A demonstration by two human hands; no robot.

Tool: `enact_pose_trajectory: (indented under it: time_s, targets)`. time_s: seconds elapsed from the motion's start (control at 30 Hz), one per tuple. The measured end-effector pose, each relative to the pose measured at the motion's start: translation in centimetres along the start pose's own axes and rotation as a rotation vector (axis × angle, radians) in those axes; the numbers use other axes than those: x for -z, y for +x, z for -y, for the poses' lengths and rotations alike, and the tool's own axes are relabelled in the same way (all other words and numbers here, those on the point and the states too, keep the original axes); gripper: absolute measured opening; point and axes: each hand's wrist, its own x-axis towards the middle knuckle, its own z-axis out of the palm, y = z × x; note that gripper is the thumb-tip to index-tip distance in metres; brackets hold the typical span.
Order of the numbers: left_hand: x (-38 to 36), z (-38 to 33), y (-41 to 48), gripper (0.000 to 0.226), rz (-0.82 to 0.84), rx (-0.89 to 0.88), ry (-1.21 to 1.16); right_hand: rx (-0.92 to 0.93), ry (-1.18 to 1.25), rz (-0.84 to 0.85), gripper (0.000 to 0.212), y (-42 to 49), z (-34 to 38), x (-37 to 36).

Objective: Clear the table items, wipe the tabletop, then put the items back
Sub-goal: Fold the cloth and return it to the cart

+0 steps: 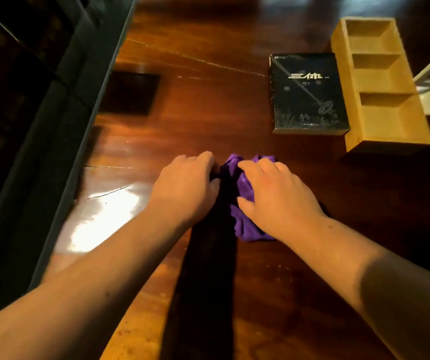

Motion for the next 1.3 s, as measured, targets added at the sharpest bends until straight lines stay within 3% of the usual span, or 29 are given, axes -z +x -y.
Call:
enact_pose_trajectory:
  time_s: [0.17,0.23,0.33,0.4,0.5,0.67,0.73,0.83,0.87,0.97,1.03,1.13,1.3]
  targets:
    - [1.8,-3.0,-2.2,0.018,-0.11,-0.122,-0.08,-0.051,0.03,-0.08,0.1,-2.0,-0.4,0.6]
    - [3.6,-5.1,-3.2,0.018,-0.156,-0.197,-0.098,-0.06,0.022,-0.139,0.083,-3.6,-0.6,2.0]
    - [6.5,-8.8,-4.3,0.018,-0.158,-0.302,-0.082,-0.049,0.001,-0.255,0.037,-6.3,-1.3,5.3]
    - [8.6,-11.2,-5.1,0.016,-0.133,-0.364,-0.052,-0.038,0.037,-0.303,0.022,-8.6,-2.2,8.0]
    - [11.9,-15.0,-6.0,0.017,-0.107,-0.403,0.004,-0.013,0.116,-0.354,0.012,-12.7,-3.7,12.8]
    - [15.7,-24.3,-6.9,0.024,-0.089,-0.52,0.102,-0.013,0.226,-0.502,0.015,-20.6,-7.4,19.9]
    - [16.4,-29.0,-7.5,0.026,-0.046,-0.641,0.073,-0.078,0.268,-0.527,0.024,-24.2,-9.1,21.9]
    - [16.4,-36.1,-8.7,0.025,0.01,-0.844,0.072,-0.258,0.395,-0.494,0.066,-29.7,-11.9,23.9]
    - [16.1,-38.4,-9.2,0.027,0.025,-0.91,0.085,-0.314,0.407,-0.473,0.068,-31.8,-12.8,24.2]
    - [14.2,-44.7,-10.7,0.033,0.124,-1.085,0.094,-0.401,0.333,-0.466,0.037,-39.1,-15.3,23.8]
    - [12.6,-48.6,-11.9,0.036,0.295,-1.115,0.107,-0.466,0.33,-0.471,0.019,-44.7,-16.5,23.1]
    - [8.7,-54.1,-14.5,0.031,0.476,-1.177,0.217,-0.624,0.333,-0.417,0.022,-52.4,-17.6,21.5]
    - [2.8,-63.6,-20.1,0.027,0.71,-1.406,0.112,-0.868,0.525,-0.484,0.022,-63.7,-18.8,19.2]
